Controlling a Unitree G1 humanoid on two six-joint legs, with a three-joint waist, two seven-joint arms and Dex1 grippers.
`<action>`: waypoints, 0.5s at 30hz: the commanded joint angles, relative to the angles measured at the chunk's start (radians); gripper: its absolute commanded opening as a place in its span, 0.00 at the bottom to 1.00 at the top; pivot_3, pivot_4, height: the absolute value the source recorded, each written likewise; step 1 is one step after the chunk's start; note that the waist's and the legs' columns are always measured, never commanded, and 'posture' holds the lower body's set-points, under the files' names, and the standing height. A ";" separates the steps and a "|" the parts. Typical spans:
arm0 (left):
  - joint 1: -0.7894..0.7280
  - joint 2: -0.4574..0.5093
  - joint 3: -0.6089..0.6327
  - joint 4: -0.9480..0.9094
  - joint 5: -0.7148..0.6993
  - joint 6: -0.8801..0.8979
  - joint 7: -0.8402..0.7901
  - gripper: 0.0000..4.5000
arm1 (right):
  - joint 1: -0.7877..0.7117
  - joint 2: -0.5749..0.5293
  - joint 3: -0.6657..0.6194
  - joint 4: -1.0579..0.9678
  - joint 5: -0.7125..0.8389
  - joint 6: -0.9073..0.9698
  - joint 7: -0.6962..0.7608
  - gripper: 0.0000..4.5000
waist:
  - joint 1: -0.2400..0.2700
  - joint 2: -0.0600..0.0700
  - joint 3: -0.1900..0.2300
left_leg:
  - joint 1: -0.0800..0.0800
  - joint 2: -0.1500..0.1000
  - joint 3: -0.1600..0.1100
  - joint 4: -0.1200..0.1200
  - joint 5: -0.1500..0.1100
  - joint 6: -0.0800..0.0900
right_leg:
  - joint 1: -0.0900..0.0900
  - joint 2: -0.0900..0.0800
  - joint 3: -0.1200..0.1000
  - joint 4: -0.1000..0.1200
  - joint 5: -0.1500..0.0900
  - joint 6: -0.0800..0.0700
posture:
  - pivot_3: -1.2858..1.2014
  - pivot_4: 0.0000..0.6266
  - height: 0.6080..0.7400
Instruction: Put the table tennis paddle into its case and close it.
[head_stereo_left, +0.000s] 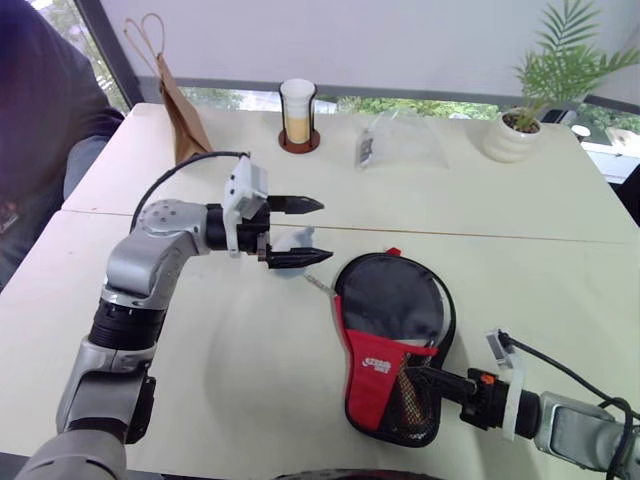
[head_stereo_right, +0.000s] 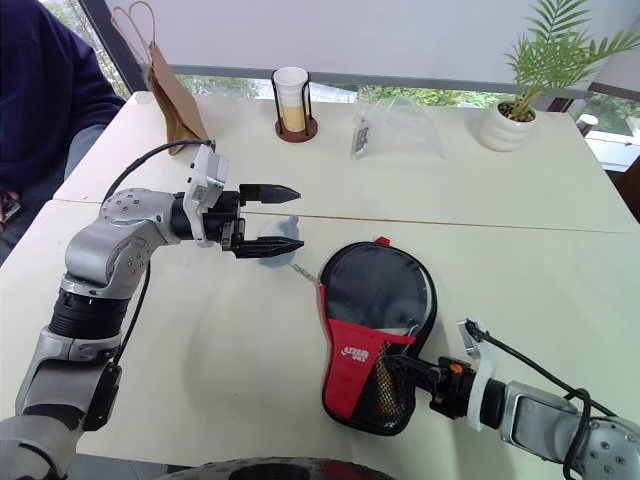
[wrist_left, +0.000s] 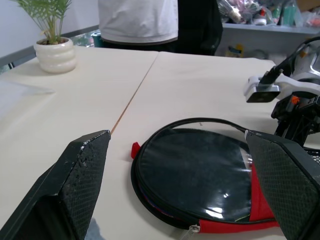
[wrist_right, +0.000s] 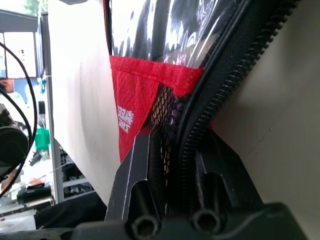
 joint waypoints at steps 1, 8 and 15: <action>-0.003 0.008 0.003 -0.028 -0.008 -0.014 0.003 1.00 | -0.008 -0.033 0.023 0.030 -0.016 -0.015 -0.007 0.50 | 0.002 0.000 0.000 | 0.000 0.000 0.000 0.000 0.000 0.000 | 0.000 0.000 0.000 0.000 0.000 0.000 | 0.52 0.24 1.00; -0.001 0.031 -0.012 -0.034 0.009 -0.025 -0.008 1.00 | -0.011 -0.167 -0.071 0.050 -0.003 -0.042 0.042 0.99 | 0.008 -0.001 0.000 | 0.001 0.000 0.000 0.001 0.000 0.001 | 0.002 -0.001 0.000 -0.001 0.000 0.000 | 0.52 0.24 1.00; -0.025 0.087 -0.026 0.038 0.066 -0.099 -0.050 1.00 | 0.037 -0.434 -0.241 -0.032 -0.139 -0.105 0.252 0.99 | 0.004 0.002 0.001 | 0.000 -0.001 0.000 0.001 -0.001 0.001 | 0.002 -0.001 0.000 -0.001 0.000 0.000 | 0.52 0.24 1.00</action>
